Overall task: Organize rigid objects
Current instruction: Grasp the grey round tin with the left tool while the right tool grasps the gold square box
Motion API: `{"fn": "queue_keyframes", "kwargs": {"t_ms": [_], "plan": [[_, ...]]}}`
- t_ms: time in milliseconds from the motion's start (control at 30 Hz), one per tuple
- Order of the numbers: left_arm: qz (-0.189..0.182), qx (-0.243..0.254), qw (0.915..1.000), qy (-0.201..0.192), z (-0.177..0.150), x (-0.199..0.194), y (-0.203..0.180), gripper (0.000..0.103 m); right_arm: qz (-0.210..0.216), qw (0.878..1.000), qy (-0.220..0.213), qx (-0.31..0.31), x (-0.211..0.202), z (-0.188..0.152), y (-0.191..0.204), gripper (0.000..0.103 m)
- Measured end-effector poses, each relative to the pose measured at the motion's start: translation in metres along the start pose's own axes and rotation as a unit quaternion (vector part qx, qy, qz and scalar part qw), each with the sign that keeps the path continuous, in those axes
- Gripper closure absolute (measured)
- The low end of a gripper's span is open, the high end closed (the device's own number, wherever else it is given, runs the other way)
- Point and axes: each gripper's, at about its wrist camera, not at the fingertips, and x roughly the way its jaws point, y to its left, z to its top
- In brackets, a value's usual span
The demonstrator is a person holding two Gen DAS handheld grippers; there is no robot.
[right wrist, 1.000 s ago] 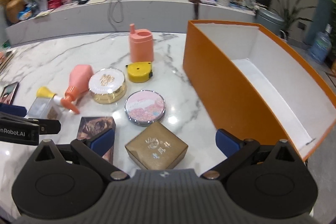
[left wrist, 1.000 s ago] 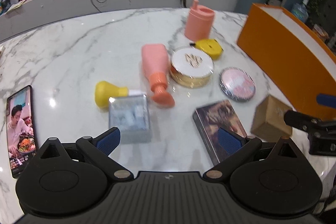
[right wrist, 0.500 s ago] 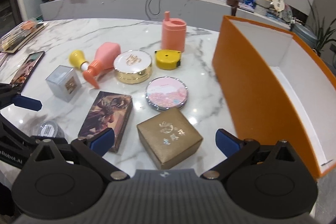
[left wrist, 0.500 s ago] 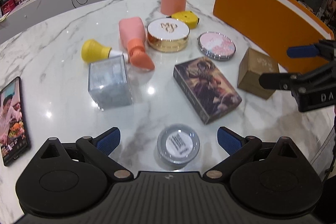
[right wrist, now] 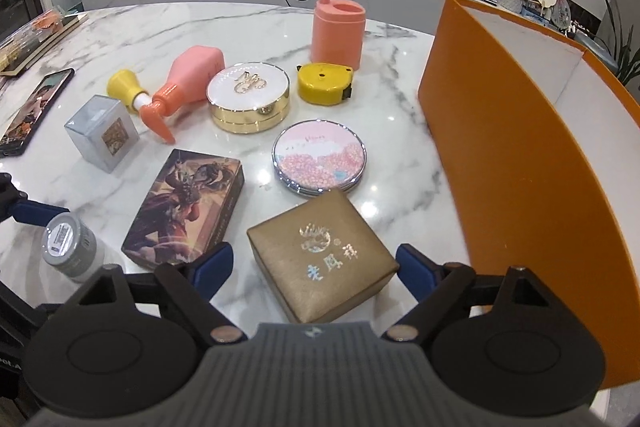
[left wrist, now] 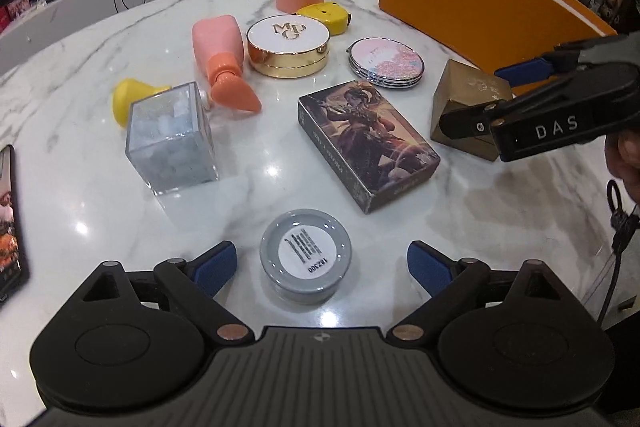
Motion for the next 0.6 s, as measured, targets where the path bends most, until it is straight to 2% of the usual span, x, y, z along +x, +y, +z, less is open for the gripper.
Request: {"fn": "queue_keyframes", "kwargs": {"t_ms": [333, 400, 600], "plan": [[-0.001, 0.027, 0.9996, -0.003, -0.001, 0.002, -0.005, 0.000, 0.012, 0.999, 0.001, -0.047, 0.009, 0.005, 0.002, 0.020], [-0.001, 0.031, 0.9995, -0.005, -0.001, 0.002, -0.005, 0.000, 0.010, 0.998, 0.006, -0.063, 0.013, 0.005, 0.003, 0.025], [-0.012, 0.029, 0.9995, -0.011, -0.002, -0.002, -0.001, 0.016, 0.029, 0.997, 0.014, -0.074, 0.022, 0.005, -0.004, 0.026]]}}
